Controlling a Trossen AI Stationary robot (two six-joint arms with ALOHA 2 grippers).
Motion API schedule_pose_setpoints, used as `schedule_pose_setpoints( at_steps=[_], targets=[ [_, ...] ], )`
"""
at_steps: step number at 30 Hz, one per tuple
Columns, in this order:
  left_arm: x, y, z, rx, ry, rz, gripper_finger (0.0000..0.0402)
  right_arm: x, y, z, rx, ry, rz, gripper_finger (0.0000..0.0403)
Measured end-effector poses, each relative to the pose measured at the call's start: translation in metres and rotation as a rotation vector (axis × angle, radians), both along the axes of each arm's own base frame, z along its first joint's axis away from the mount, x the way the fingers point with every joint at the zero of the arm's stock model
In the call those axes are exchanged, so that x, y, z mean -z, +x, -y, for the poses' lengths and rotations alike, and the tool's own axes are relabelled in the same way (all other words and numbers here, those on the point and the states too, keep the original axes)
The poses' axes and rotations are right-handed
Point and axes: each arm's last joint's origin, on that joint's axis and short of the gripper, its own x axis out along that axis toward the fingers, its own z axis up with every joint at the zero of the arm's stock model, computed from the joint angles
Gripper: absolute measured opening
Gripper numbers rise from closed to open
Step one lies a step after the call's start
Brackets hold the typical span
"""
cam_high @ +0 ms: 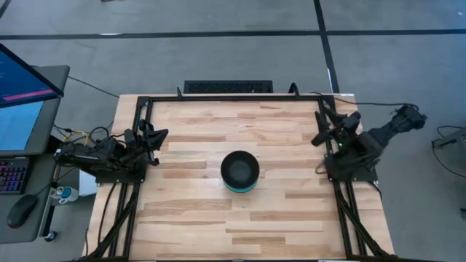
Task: Nest bowls inside each other
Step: Return to Home Position
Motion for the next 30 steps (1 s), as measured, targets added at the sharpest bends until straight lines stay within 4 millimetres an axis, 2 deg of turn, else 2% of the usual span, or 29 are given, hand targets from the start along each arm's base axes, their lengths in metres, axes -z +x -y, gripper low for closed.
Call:
schedule_pose_setpoints(
  at_steps=[6, 9, 13, 16, 22, 27, 30],
  targets=[
    [0.001, 0.001, 0.0, 0.002, -0.001, -0.016, 0.0014, 0.045, -0.008, 0.03, 0.282, 0.143, 0.214, 0.0209],
    [0.002, 0.001, 0.0, 0.008, -0.013, -0.015, 0.0014, 0.064, 0.0, 0.035, 0.371, 0.237, 0.404, 0.0208],
    [0.003, 0.001, 0.0, 0.016, -0.028, -0.017, 0.0014, 0.086, 0.016, 0.046, 0.489, 0.211, 0.541, 0.0208],
    [0.004, 0.002, 0.0, 0.017, -0.028, -0.029, 0.0014, 0.093, 0.025, 0.058, 0.592, 0.229, 0.699, 0.0209],
    [0.006, 0.003, 0.0, 0.017, -0.029, -0.053, 0.0014, 0.11, 0.041, 0.077, 0.686, 0.477, 1.171, 0.021],
    [0.008, 0.004, 0.0, 0.014, -0.024, -0.073, 0.0014, 0.142, 0.049, 0.085, 0.714, 0.729, 1.309, 0.0209],
    [0.008, 0.004, 0.0, 0.017, -0.028, -0.072, 0.0014, 0.16, 0.051, 0.085, 0.636, 0.825, 1.471, 0.0208]
  ],
)
